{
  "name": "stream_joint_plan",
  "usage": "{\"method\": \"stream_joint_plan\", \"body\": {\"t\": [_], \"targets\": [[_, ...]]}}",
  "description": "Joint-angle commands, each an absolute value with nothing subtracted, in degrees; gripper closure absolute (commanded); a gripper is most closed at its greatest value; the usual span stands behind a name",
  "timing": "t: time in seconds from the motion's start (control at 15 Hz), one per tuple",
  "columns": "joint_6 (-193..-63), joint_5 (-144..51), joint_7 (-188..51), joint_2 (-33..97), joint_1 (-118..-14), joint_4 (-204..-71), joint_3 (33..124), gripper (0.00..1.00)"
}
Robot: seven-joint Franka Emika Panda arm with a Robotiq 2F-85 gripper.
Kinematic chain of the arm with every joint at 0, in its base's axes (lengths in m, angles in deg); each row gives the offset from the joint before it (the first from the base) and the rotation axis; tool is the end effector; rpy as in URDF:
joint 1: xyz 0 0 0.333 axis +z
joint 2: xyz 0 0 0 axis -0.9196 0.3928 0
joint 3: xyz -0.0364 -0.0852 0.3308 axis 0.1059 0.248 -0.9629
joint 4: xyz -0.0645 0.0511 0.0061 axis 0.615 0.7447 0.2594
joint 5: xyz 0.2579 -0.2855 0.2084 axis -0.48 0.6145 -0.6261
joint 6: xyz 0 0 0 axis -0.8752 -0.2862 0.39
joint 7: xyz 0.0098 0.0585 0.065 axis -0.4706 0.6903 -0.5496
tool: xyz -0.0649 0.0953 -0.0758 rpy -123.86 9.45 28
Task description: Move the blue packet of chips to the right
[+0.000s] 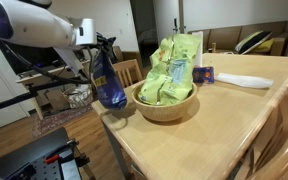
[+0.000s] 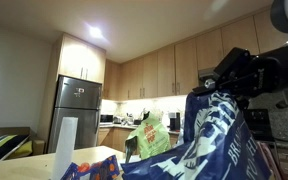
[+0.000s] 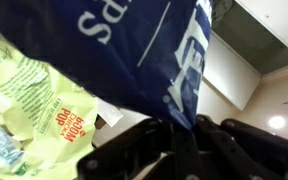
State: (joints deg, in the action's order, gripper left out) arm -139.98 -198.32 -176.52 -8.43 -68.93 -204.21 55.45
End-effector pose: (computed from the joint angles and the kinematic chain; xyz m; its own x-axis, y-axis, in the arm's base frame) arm 0.4013 0.1078 0.3138 0.5494 -0.5342 0.6426 0.1476 -0.6949 -0.7038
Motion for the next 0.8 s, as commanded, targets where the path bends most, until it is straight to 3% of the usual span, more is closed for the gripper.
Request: {"method": "stream_joint_plan", "body": {"t": [0.0,0.73], "targets": [[-137.7,-198.3,-180.7,-8.4,-70.7,-204.1,56.6,1.00],[-139.1,-198.2,-186.3,-8.1,-71.0,-204.1,57.9,1.00]]}}
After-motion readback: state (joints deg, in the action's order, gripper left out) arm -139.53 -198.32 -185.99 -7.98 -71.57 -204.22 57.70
